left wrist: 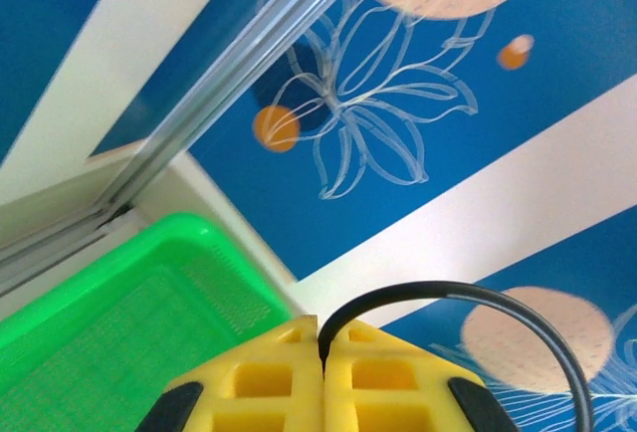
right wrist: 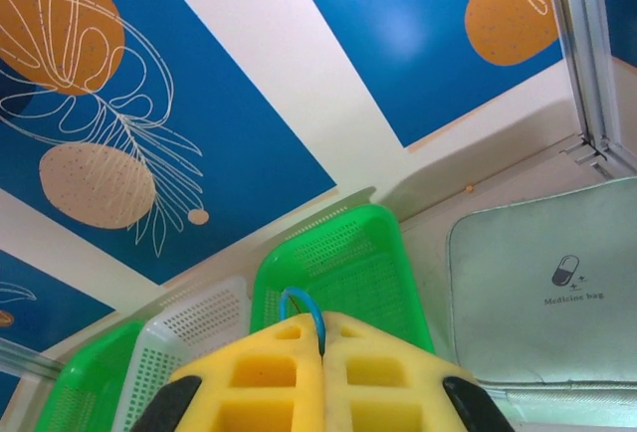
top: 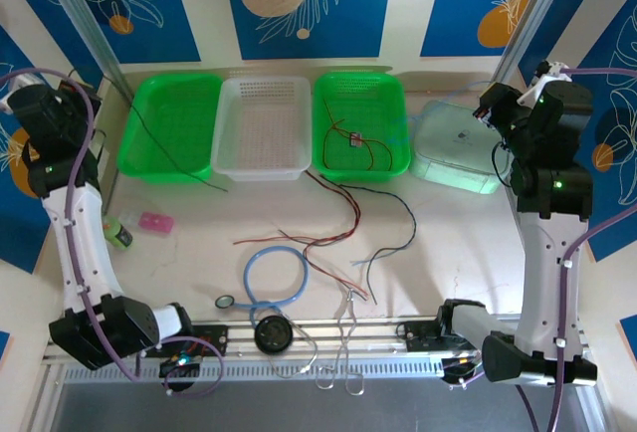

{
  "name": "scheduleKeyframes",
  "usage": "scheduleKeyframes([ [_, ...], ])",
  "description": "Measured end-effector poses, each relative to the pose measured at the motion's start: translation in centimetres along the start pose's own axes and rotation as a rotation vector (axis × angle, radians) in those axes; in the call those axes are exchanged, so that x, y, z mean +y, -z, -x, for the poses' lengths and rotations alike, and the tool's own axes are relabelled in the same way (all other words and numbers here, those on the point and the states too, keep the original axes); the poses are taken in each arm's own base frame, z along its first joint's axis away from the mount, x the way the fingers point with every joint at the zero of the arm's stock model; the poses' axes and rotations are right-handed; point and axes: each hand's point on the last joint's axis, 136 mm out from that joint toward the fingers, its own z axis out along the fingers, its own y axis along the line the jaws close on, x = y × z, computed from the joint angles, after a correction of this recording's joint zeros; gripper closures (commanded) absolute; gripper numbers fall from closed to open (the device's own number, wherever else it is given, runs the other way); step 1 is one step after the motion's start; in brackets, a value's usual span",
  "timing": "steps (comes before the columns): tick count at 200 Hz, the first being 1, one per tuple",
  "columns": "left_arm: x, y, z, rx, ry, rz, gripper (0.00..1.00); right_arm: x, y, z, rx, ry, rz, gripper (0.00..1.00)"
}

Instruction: Untangle the cables

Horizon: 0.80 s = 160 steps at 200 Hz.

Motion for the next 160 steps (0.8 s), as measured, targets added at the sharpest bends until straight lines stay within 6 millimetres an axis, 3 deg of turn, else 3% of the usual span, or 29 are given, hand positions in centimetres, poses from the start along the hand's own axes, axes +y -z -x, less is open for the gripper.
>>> scheduleKeyframes([
  [38, -5.6, -0.2, 4.8, -0.093, -0.026, -0.124, 1.00, 0.9, -0.5, -0.9, 0.035, -0.008, 0.031, 1.00],
  [96, -12.4, -0.3, 10.7, -0.215, -0.063, -0.265, 1.00, 1.9, -0.5, -1.5, 0.052, 0.001, 0.058, 1.00],
  [130, -14.9, -1.0, 12.7, -0.262, -0.072, -0.321, 1.00, 2.1, 0.0, -1.5, 0.051, 0.002, 0.065, 1.00],
  [160, -14.9, -2.8, 12.9, -0.263, -0.073, -0.326, 1.00, 2.5, 0.3, -1.7, 0.055, 0.000, 0.078, 1.00],
])
